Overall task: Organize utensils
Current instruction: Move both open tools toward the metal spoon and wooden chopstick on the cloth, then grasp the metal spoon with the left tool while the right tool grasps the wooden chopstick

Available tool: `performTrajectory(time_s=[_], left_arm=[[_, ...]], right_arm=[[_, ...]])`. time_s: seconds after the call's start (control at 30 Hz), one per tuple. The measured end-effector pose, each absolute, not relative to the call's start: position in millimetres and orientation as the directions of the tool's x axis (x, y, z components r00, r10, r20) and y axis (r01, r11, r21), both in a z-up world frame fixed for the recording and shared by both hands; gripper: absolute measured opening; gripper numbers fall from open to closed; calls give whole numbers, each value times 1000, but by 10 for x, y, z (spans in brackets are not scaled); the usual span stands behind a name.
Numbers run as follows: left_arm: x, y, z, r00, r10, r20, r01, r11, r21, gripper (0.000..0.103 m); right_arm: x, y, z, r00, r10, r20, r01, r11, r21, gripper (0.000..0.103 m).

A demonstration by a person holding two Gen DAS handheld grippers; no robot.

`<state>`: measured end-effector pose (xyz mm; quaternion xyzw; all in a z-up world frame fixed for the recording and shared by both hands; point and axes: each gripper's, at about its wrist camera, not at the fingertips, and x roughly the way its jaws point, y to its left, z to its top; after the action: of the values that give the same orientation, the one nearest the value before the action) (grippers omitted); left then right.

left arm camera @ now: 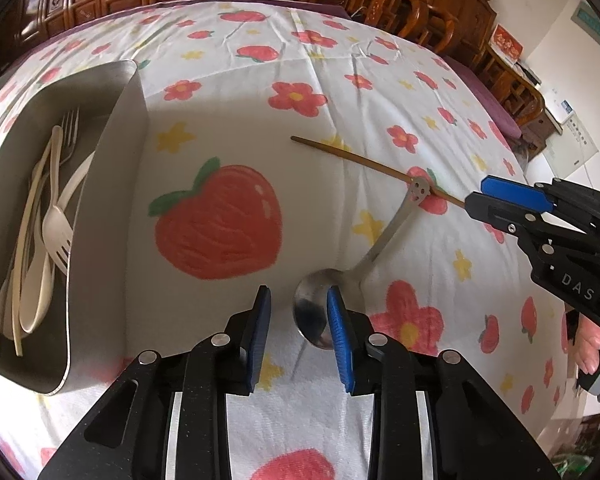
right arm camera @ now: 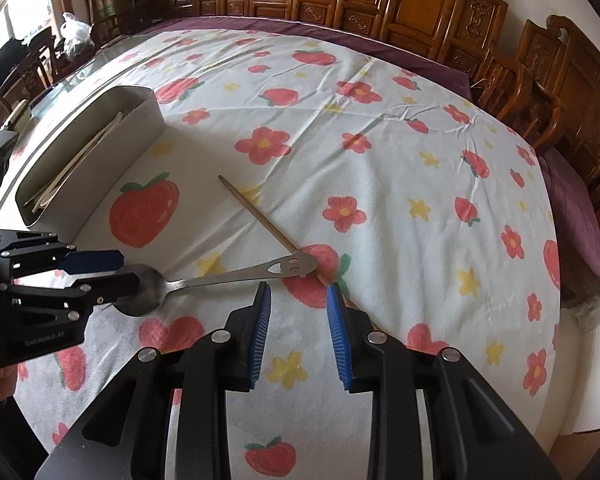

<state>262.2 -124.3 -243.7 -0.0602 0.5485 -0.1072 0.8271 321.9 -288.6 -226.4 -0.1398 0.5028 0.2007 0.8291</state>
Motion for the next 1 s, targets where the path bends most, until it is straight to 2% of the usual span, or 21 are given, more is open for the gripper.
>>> performTrajectory(time_s=[0.07,0.23,0.53,1.0], left_arm=[[2624,-1259,-2452,372,-251,-894,109,968,-226,12],[2614,-1257,-2386,405,-267,-874,113,964,-242,6],[2719,-1084,-2134,493,-236,-837,80,971,-226,1],[2842,-704,-1920,533,-227,-815,39,969,-244,1]], right_arm=[[3221,-2887,-2263,415,192,-889,-470,882,-29,31],[3230,-2917,-2285,414,189,-891,-461,887,-26,31],[3284,-2918,-2369,404,188,-895,-453,891,-18,31],[3548,-2806,-2453,407,203,-891,-438,899,5,32]])
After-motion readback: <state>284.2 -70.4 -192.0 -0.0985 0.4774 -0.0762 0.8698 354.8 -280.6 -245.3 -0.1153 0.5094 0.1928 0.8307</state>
